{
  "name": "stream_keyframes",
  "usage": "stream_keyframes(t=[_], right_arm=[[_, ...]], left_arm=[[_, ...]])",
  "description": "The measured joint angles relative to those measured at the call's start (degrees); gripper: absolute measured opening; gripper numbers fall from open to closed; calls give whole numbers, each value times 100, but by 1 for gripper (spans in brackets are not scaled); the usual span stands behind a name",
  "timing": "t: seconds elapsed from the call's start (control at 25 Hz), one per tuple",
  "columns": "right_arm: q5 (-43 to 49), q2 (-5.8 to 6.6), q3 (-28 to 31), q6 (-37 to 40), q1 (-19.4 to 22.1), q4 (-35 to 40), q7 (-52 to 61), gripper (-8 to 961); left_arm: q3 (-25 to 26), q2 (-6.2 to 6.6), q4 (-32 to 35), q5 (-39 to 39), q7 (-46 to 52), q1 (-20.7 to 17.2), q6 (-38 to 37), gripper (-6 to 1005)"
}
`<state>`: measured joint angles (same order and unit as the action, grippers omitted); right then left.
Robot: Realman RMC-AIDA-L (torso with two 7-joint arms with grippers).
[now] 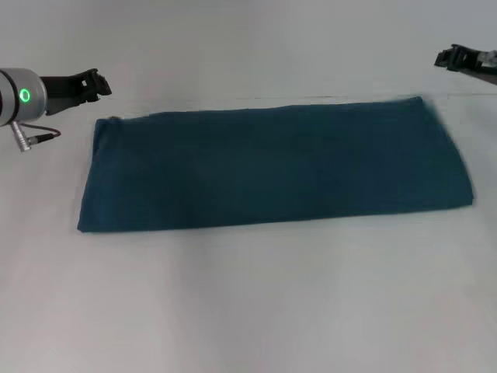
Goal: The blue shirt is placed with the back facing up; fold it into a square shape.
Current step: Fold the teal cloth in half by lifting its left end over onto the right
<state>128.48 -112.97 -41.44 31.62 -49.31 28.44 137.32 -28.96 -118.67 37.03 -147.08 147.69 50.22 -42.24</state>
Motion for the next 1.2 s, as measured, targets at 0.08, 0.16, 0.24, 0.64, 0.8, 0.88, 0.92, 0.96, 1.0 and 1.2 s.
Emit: stream_keyframes(t=[0.08, 0.16, 0.24, 0.64, 0.8, 0.88, 0.92, 0.96, 1.0, 1.2], right_arm=[[-13, 119, 4, 23, -23, -47, 47, 136], [-22, 240, 4, 139, -24, -54, 153, 147], [-30, 337, 45, 422, 12, -23, 230, 222], [-1822, 380, 705, 4011, 1408, 458, -649, 658], [-2264, 373, 866, 4848, 2125, 396, -595, 719], [-2466, 312, 1109, 5127, 2433, 285, -606, 743], [-2564, 287, 1216, 5250, 2551, 242, -645, 755], [-2665, 262, 1325, 5382, 2667, 194, -697, 767], [-2732, 237, 1412, 5503, 2759, 174, -750, 779], [-2766, 235, 1515, 5866, 2885, 154, -855, 839]], left_arm=[[3, 0, 14, 5, 41, -12, 20, 159], [8, 5, 50, 27, 105, -40, 18, 200], [9, 11, 121, 103, 152, -101, -32, 240], [-18, -19, 1057, 2048, -129, -1340, -1989, 587], [157, 68, 1051, 2729, -87, -1894, -3031, 760], [461, 60, 997, 2842, -73, -2067, -3480, 758], [614, 58, 951, 2851, -67, -2129, -3653, 758], [804, 60, 870, 2845, -42, -2225, -3874, 757], [969, 66, 798, 2834, -8, -2307, -4023, 756], [1217, -8, 700, 2821, 241, -2677, -4317, 755]])
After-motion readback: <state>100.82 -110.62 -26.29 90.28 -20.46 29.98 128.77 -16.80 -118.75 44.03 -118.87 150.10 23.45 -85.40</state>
